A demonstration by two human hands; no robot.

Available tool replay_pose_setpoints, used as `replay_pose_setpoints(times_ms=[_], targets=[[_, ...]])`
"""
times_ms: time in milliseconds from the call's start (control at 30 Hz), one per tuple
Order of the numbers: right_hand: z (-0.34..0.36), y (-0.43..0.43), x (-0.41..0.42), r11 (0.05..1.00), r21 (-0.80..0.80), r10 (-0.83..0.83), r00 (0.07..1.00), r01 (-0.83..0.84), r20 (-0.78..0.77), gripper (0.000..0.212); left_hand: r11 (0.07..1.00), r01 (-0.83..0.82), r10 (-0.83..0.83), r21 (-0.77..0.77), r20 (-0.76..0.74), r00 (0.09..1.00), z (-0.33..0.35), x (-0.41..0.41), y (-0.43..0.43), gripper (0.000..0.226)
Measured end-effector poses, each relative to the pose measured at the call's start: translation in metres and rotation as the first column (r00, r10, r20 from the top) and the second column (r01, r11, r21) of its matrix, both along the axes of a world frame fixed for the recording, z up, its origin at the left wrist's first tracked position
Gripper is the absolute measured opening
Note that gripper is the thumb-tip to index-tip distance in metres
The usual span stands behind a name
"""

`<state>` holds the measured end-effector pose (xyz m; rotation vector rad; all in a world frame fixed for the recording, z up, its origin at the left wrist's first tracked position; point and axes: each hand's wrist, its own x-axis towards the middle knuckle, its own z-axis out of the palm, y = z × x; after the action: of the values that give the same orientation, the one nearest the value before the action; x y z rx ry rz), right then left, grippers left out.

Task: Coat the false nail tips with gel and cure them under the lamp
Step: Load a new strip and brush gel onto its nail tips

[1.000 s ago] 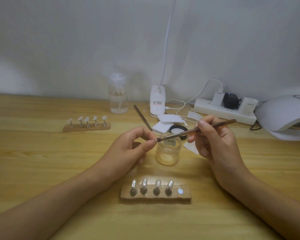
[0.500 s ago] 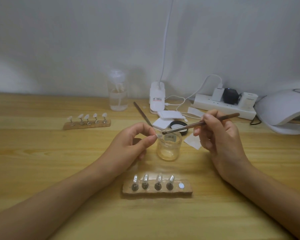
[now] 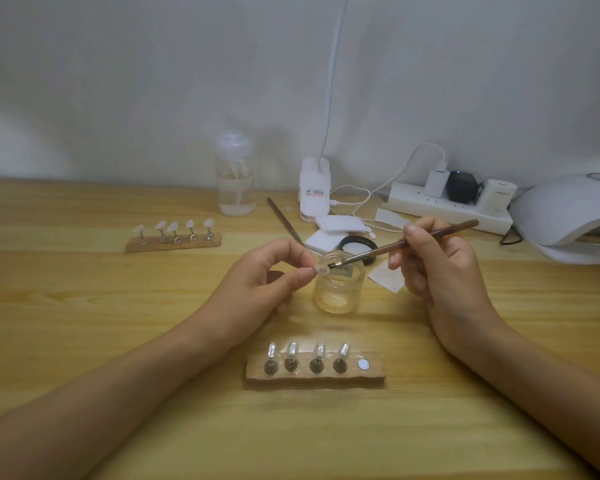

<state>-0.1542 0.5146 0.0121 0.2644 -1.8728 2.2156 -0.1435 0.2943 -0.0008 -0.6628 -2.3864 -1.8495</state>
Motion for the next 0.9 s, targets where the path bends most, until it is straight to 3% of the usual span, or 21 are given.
replay_pose_setpoints(times_ms=[167,333,500,667,800,900], targets=[[0.0015,-0.0033,0.0031,0.994,-0.022,0.105,0.994,-0.106,-0.037,0.018,1.000,0.016,-0.016,-0.005,-0.005,1.000,0.0000,-0.0003,-0.0004,0.003],[0.0015,0.0018,0.0015,1.000,0.004,-0.019,1.000,0.018,0.017,0.022,1.000,0.020,-0.020,-0.008,-0.009,1.000,0.0006,-0.0001,0.0000,0.004],[0.0022,-0.0034,0.0055,0.993,0.007,0.115,0.993,-0.114,-0.041,0.017,1.000,0.018,-0.018,-0.011,0.000,1.000,0.0006,-0.0005,-0.0001,0.003],[0.0021,0.0014,0.0023,1.000,0.006,-0.015,1.000,0.015,0.009,0.020,1.000,0.009,-0.009,-0.004,0.001,1.000,0.0001,-0.0005,-0.0001,0.007],[0.0017,-0.0026,0.0040,0.997,0.000,0.081,0.994,-0.081,-0.073,0.016,1.000,0.006,-0.006,-0.011,-0.004,1.000,-0.0012,-0.0013,-0.0002,0.004],[0.0010,-0.0017,0.0020,0.999,0.032,0.025,0.999,-0.024,-0.035,0.019,1.000,0.003,-0.003,-0.009,-0.003,1.000,-0.0010,-0.0017,0.0003,0.004]])
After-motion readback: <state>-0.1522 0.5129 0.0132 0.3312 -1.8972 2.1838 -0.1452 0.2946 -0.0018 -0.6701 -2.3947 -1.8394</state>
